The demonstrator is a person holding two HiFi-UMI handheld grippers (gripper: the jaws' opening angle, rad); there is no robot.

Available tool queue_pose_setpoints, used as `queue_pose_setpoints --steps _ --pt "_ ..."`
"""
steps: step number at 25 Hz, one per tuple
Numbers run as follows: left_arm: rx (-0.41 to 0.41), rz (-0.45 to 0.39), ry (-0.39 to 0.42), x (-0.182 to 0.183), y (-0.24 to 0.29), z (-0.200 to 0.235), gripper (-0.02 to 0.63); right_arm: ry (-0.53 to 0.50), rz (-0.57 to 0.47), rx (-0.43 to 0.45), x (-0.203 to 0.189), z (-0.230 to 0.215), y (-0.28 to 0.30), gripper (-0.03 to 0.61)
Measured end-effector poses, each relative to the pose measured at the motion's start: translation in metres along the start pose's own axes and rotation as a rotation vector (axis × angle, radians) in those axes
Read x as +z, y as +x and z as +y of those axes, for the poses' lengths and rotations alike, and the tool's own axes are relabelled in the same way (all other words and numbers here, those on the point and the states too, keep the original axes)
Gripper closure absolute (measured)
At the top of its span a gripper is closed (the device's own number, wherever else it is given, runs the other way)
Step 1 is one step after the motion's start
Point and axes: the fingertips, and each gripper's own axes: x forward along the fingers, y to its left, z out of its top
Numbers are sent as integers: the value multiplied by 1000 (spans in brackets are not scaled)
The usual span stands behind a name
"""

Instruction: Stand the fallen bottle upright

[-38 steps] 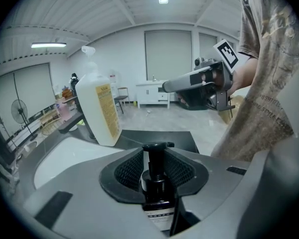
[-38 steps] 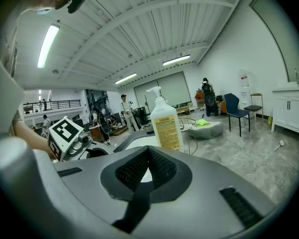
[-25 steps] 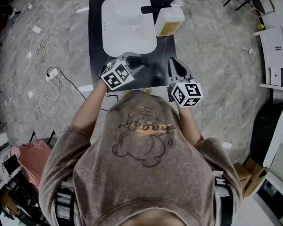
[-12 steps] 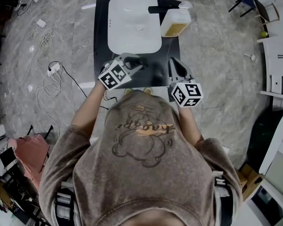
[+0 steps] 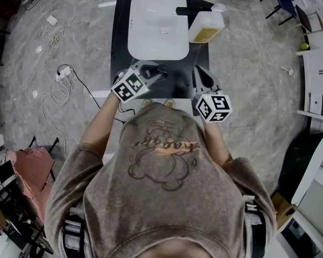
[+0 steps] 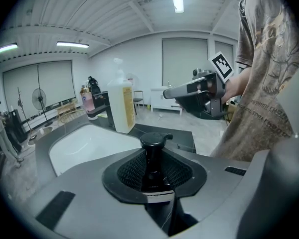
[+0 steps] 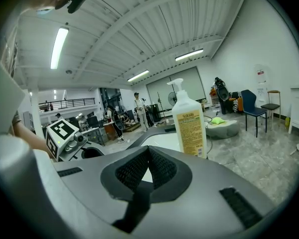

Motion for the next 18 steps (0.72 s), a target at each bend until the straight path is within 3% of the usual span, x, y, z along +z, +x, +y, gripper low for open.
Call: queue_pose_setpoints --steps 18 --pt "52 4 -79 -18 -14 -2 514 -29 24 81 -1 18 12 578"
